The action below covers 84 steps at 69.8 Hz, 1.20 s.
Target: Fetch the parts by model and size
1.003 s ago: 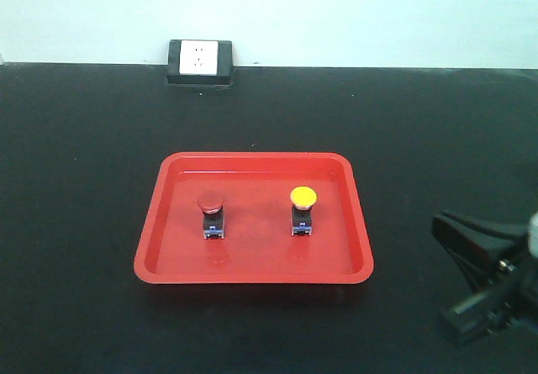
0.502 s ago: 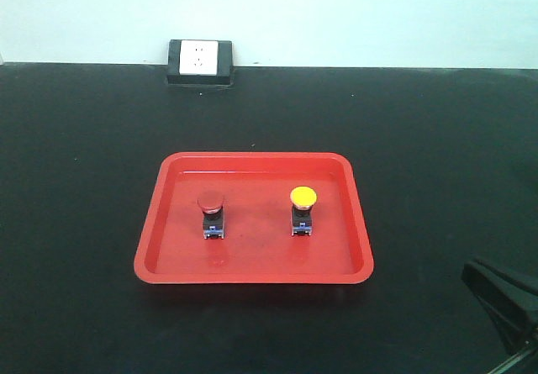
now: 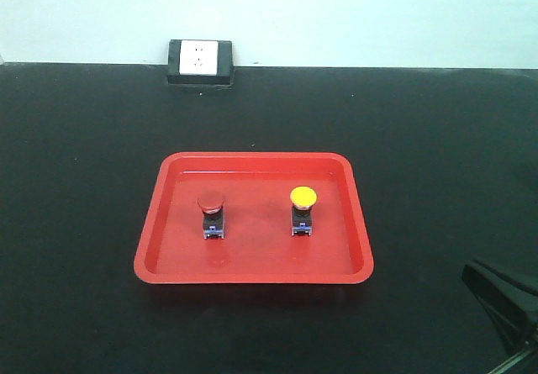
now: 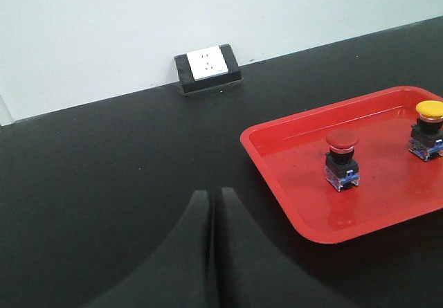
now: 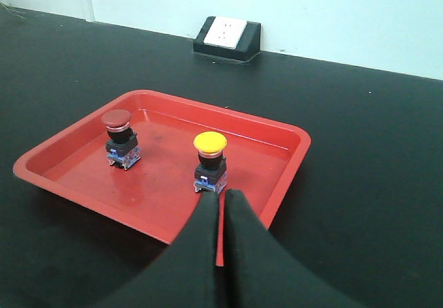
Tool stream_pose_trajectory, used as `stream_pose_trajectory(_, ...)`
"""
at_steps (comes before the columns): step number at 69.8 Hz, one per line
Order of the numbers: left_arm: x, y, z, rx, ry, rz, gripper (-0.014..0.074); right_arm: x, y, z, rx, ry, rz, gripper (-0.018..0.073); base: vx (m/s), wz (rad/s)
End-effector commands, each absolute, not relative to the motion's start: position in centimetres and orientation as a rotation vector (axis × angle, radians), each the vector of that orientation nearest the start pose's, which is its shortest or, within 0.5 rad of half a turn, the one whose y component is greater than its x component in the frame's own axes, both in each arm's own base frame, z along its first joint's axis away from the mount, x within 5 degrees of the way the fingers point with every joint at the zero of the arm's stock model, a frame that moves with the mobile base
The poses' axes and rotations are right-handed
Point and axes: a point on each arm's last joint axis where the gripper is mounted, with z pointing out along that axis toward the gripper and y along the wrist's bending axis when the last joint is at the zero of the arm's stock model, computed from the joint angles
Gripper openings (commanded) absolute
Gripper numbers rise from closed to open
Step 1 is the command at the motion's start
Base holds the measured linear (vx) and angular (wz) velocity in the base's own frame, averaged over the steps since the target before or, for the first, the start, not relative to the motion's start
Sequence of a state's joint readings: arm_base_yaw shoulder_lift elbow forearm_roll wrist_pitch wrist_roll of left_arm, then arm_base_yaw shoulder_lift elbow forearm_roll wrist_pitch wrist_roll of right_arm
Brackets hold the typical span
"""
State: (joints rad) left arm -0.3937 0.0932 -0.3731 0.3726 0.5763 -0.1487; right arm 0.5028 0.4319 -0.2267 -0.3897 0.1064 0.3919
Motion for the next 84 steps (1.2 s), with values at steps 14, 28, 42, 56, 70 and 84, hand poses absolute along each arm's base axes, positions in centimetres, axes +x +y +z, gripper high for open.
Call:
stream_pose_trajectory(14, 4.1, 0.0, 29.5, 0.344, 1.631, -0.014, -0.0006, 9.0, 4.7, 26.3, -0.423, 1.663, 0.346, -0.0005, 0.00, 0.00)
stream_pose_trajectory(28, 4.1, 0.0, 29.5, 0.344, 1.631, -0.014, -0.0006, 9.0, 4.7, 26.3, -0.423, 1.663, 0.346, -0.0005, 0.00, 0.00)
stream_pose_trajectory(42, 4.1, 0.1, 29.6, 0.348, 1.624, 0.000, -0.0006, 9.0, 4.7, 26.3, -0.423, 1.663, 0.346, -0.0005, 0.00, 0.00)
stream_pose_trajectory(56, 4.0, -0.4, 29.6, 0.240, 1.640, -0.111, -0.0006, 9.0, 4.7, 26.3, -0.423, 1.663, 0.346, -0.0005, 0.00, 0.00)
stream_pose_trajectory(70, 3.9, -0.6, 29.7, 0.211, 1.633, -0.059, -0.0006, 9.0, 4.7, 26.3, -0.423, 1.663, 0.346, -0.0005, 0.00, 0.00)
stream_pose_trajectory(84, 4.1, -0.5, 27.4, 0.107, 1.570, -0.056, -0.0006, 9.0, 4.7, 26.3, -0.423, 1.663, 0.346, -0.0005, 0.00, 0.00)
